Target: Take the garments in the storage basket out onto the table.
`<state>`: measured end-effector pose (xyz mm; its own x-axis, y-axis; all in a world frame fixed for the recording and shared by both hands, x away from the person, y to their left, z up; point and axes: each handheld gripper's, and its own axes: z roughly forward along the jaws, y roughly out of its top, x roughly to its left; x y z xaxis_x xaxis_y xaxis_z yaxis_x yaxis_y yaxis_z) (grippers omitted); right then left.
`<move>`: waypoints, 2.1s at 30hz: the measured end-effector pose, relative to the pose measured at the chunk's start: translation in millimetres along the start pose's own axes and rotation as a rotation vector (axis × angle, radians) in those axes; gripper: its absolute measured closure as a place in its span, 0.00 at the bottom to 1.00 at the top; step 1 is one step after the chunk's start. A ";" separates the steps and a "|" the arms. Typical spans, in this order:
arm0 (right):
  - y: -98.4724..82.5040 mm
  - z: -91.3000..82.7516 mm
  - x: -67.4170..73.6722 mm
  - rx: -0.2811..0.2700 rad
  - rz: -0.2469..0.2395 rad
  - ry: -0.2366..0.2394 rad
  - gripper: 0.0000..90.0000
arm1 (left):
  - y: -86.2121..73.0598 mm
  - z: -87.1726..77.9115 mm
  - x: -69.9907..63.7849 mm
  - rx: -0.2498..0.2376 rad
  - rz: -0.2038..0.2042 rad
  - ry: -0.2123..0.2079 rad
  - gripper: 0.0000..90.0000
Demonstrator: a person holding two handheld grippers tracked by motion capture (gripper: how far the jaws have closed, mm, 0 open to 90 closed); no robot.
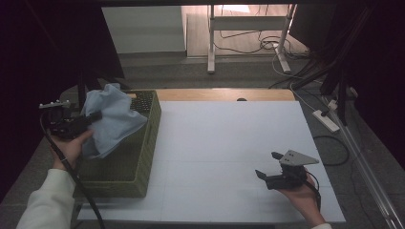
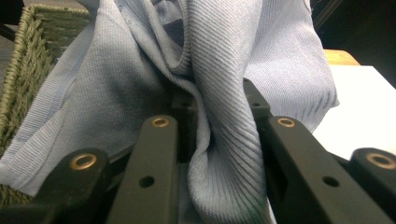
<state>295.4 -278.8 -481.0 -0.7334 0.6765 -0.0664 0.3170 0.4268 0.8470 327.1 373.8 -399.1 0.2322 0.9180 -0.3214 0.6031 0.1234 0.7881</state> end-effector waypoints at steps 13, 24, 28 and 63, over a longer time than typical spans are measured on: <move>-0.2 0.6 0.2 0.002 -0.002 -0.001 0.11 | 1.8 -7.9 -6.6 -0.038 0.012 -0.016 0.82; -0.1 0.8 0.4 0.002 -0.003 0.000 0.11 | 5.6 -13.9 -12.3 -0.066 0.023 -0.039 0.82; -0.1 0.8 0.3 0.004 -0.004 0.000 0.11 | 8.7 -17.3 -14.4 -0.083 0.021 -0.047 0.82; -0.3 0.9 0.2 0.003 -0.006 -0.002 0.11 | 21.8 -27.7 -45.6 -0.158 0.059 -0.128 0.82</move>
<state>295.7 -278.2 -481.7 -0.7339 0.6754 -0.0727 0.3146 0.4328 0.8448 308.5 345.0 -352.7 0.3650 0.8713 -0.3282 0.4607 0.1373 0.8769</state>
